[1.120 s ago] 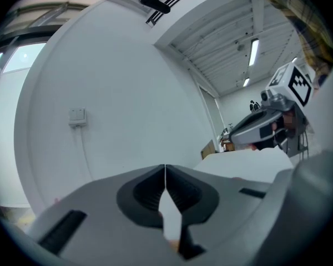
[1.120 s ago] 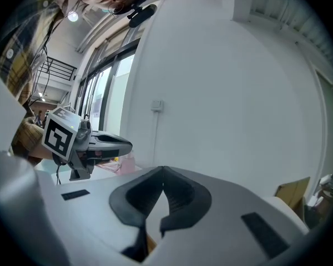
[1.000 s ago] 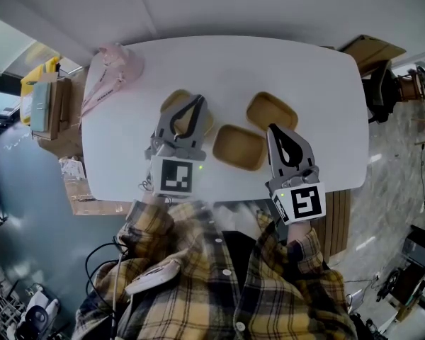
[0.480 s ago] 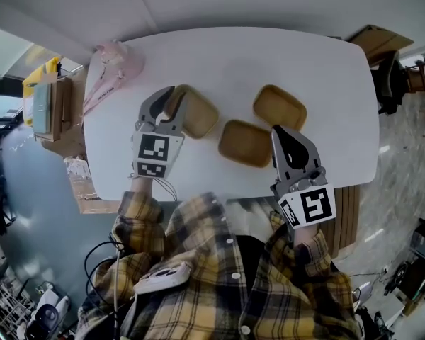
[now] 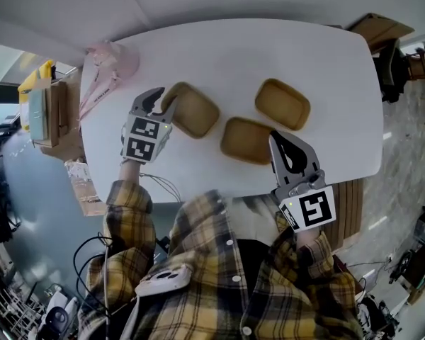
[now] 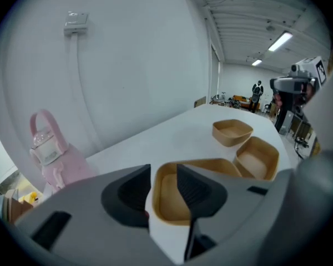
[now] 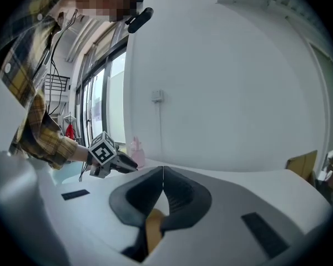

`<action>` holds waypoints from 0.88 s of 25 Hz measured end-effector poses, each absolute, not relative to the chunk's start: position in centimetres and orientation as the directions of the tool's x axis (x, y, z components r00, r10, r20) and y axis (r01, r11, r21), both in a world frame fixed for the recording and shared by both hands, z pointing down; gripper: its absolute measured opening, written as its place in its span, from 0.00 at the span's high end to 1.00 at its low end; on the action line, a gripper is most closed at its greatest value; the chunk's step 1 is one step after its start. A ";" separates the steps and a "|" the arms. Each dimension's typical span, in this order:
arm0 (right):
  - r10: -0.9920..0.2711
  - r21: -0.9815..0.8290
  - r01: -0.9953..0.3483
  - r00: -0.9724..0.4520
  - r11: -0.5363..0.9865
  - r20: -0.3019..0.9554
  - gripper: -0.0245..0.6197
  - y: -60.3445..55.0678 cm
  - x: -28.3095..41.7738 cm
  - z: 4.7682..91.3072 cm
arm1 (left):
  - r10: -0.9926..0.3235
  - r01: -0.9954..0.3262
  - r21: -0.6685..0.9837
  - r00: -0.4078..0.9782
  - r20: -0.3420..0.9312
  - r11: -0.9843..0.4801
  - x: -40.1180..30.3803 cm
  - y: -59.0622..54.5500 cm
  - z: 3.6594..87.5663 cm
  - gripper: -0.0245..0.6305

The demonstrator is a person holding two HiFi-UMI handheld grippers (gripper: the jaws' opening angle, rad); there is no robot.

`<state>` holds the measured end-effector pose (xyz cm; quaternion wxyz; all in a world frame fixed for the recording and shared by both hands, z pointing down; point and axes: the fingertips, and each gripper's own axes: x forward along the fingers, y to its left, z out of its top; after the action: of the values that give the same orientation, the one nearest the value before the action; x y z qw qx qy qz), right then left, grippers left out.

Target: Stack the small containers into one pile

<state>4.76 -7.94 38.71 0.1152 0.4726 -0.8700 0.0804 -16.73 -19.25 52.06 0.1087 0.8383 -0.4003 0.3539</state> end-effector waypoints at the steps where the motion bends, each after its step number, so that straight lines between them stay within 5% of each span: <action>1: -0.805 -0.030 -0.844 -0.520 0.535 0.284 0.94 -8.0 4.9 38.9 | -0.587 -0.741 -0.108 0.424 0.690 -0.662 -16.8 -19.5 52.6 0.76; 14: -0.786 -0.019 -0.846 -0.503 0.532 0.359 0.94 -7.9 5.1 40.8 | -0.459 -0.746 -0.063 0.337 0.822 -0.662 -17.4 -21.4 58.7 0.77; 16: -0.786 -0.021 -0.849 -0.499 0.529 0.366 0.94 -8.0 5.3 41.1 | -0.451 -0.756 -0.058 0.325 0.831 -0.652 -17.6 -21.4 59.0 0.86; 22: -0.789 -0.059 -0.854 -0.503 0.518 0.354 0.94 -8.2 5.6 41.0 | -0.429 -0.778 -0.026 0.318 0.845 -0.628 -17.6 -21.1 59.0 0.89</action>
<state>5.56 -8.23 40.99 0.1426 0.4779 -0.8593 0.1135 -17.57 -21.09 58.98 0.1981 0.7873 -0.3832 0.4405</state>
